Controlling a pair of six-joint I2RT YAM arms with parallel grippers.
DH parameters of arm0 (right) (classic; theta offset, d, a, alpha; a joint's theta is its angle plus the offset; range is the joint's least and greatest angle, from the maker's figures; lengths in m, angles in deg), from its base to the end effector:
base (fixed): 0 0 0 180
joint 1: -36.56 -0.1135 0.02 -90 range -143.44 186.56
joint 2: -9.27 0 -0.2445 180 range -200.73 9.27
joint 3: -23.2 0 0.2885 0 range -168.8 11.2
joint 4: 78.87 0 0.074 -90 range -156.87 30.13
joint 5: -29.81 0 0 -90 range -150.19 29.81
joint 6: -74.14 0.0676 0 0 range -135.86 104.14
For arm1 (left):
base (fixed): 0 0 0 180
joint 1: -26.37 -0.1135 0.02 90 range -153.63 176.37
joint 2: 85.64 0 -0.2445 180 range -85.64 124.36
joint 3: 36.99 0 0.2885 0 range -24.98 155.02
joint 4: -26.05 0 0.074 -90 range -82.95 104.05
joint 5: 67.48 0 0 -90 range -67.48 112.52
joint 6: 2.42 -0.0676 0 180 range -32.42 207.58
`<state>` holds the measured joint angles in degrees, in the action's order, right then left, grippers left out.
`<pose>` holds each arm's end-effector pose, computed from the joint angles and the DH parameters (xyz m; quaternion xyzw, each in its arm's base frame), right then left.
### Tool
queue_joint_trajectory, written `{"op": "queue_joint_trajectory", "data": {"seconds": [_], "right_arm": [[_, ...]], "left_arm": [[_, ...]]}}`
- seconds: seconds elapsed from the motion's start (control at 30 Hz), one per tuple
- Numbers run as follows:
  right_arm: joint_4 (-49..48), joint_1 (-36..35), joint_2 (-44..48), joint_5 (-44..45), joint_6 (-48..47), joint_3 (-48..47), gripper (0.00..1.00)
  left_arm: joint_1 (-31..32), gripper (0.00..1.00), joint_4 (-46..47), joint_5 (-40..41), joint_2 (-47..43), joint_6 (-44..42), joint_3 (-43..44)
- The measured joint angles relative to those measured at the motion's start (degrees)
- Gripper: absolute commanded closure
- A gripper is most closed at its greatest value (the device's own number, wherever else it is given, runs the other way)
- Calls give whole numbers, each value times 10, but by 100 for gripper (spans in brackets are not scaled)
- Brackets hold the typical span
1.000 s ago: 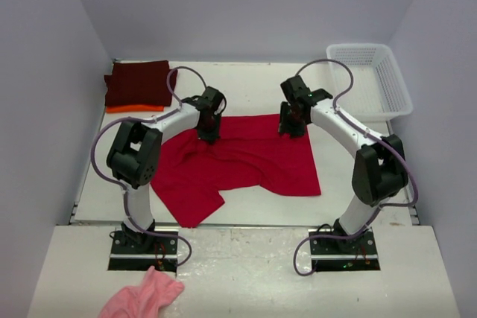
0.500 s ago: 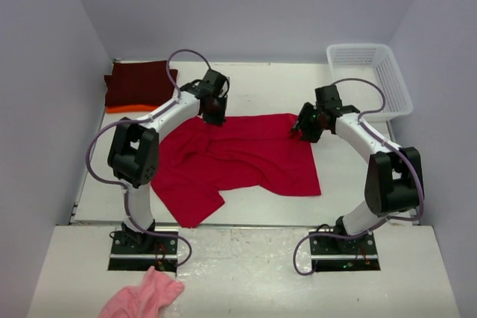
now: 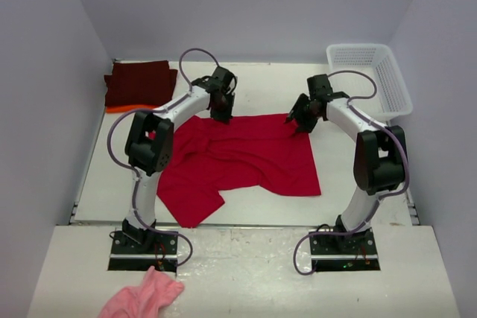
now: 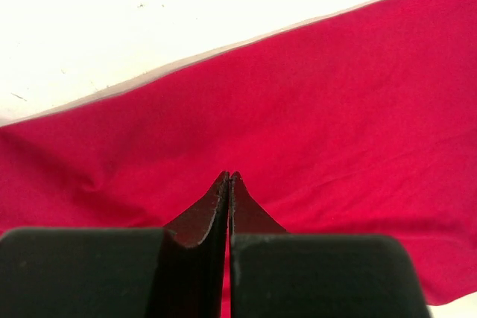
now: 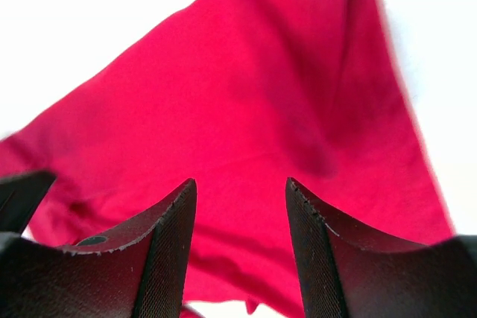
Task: Fold and stack the t-shirts
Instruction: Fold the flattened tshirt in 1/3 of the way
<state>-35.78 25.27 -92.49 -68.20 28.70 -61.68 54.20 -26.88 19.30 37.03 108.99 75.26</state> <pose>0.4065 0.0908 0.1471 0.2585 0.9284 0.1806 0.1968 0.4397 -0.2364 0.1407 0.0609 0.9708 -0.1208 0.1980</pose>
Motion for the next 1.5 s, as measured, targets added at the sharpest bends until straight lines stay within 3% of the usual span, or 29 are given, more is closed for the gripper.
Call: {"op": "queue_joint_trajectory", "data": {"seconds": [0.4,0.7,0.9,1.17,1.5], "right_arm": [[79,0,-44,130,-31,-50,46],[81,0,-47,134,-37,-38,47],[68,0,-68,104,-38,-40,56],[66,0,-92,87,-45,-58,76],[112,-19,-114,108,-99,-201,76]], "left_arm": [[0,100,-3,1,26,-2,5],[0,100,-3,0,37,-2,5],[0,100,-3,0,39,-2,5],[-1,100,-3,0,40,-2,5],[-1,100,-3,0,40,-2,2]]}}
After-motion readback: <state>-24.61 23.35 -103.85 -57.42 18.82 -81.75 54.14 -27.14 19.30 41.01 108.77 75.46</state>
